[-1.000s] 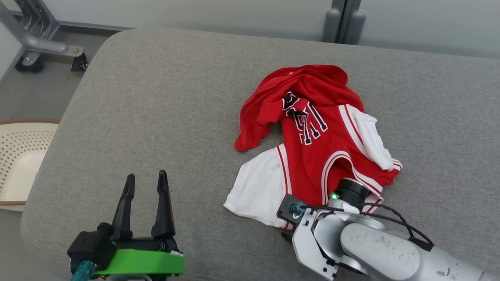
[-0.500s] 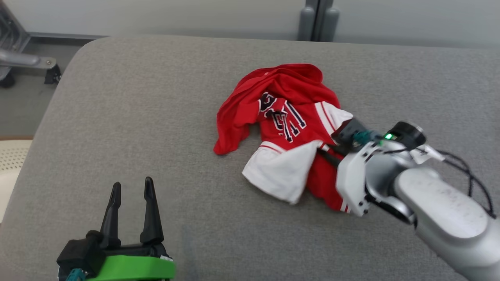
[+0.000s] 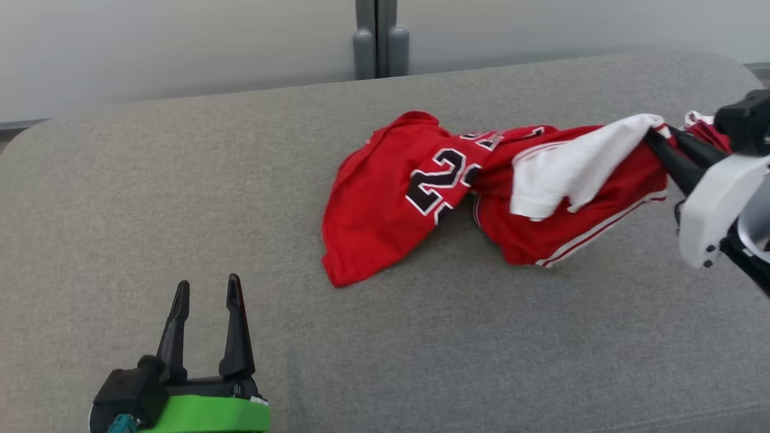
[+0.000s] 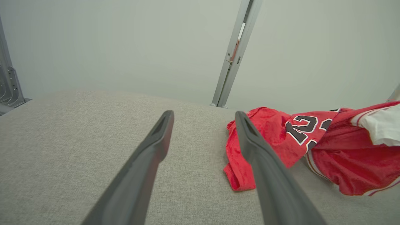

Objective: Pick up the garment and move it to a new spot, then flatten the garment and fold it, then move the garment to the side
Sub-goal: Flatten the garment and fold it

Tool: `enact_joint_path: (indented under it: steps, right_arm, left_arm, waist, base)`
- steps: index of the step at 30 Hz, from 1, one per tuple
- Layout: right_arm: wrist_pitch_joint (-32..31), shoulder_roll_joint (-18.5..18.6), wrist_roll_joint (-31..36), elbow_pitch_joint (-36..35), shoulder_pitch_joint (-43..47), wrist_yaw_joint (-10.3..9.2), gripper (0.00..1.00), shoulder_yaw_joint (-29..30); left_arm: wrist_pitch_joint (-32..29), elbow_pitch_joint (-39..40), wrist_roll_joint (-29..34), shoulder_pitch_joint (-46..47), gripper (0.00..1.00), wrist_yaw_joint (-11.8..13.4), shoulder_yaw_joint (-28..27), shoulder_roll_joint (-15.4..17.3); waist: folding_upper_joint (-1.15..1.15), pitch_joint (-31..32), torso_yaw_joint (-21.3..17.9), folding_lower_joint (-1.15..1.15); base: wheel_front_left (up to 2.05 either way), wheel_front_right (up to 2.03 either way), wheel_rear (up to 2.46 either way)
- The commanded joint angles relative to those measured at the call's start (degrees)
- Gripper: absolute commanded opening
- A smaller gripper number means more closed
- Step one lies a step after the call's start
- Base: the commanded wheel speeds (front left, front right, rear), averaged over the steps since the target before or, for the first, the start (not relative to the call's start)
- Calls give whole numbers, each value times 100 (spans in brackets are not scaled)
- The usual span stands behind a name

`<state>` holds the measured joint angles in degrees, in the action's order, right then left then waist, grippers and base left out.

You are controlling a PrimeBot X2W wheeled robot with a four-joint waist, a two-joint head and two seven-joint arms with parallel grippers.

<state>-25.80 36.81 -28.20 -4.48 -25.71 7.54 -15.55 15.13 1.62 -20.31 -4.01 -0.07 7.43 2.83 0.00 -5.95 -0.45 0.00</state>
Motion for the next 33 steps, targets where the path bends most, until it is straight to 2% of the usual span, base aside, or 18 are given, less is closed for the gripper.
enact_joint_path:
  steps: [1, 5, 10, 13, 18, 19, 20, 26, 33]
  right_arm:
    - [-90, 75, -50, -57, 206, -10, 0, 171]
    - [-294, 469, -189, -34, 705, -11, 0, 389]
    - [-282, 1045, -144, 401, 1433, -11, 0, 294]
    - [-56, 1054, -172, 760, 1694, -11, 0, 210]
    - [315, 849, -22, 1324, 1836, -11, 0, -126]
    - [387, 809, 12, 1405, 1822, -11, 23, -167]
    - [473, 746, 65, 1495, 1803, -11, 98, -206]
    - [928, 506, 341, 1660, 1813, -11, 100, 58]
    - [1698, -31, 727, 921, 2250, -11, 100, 997]
  left_arm:
    - [0, -6, 62, 9, 100, -38, -16, 13]
    - [1, -38, 102, 53, 100, -73, -1, 14]
    - [0, -62, 113, 55, 100, -81, 24, 14]
    - [1, -86, 113, 25, 100, -85, 21, 14]
    - [1, -125, 111, 7, 100, -103, 35, 14]
    - [0, -133, 117, 11, 100, -105, 36, 14]
    - [1, -140, 123, 19, 100, -108, 32, 14]
    - [0, -160, 153, -50, 100, -113, -8, 14]
    - [0, -119, 141, -212, 100, -57, -44, 14]
  waist:
    - [0, 41, -243, 0]
    - [0, -1, -278, 0]
    - [0, -49, -236, 0]
    - [0, -64, -222, 0]
    - [0, -43, -209, 0]
    - [0, -40, -208, 0]
    - [0, -32, -207, 0]
    - [0, 63, -231, 0]
    - [0, 208, -328, 0]
  base:
    - [0, 0, 0]
    - [0, 0, 0]
    - [0, 0, 0]
    - [0, 0, 0]
    - [0, 0, 0]
    - [0, 0, 0]
    - [0, 0, 0]
    - [0, 0, 0]
    - [0, 0, 0]
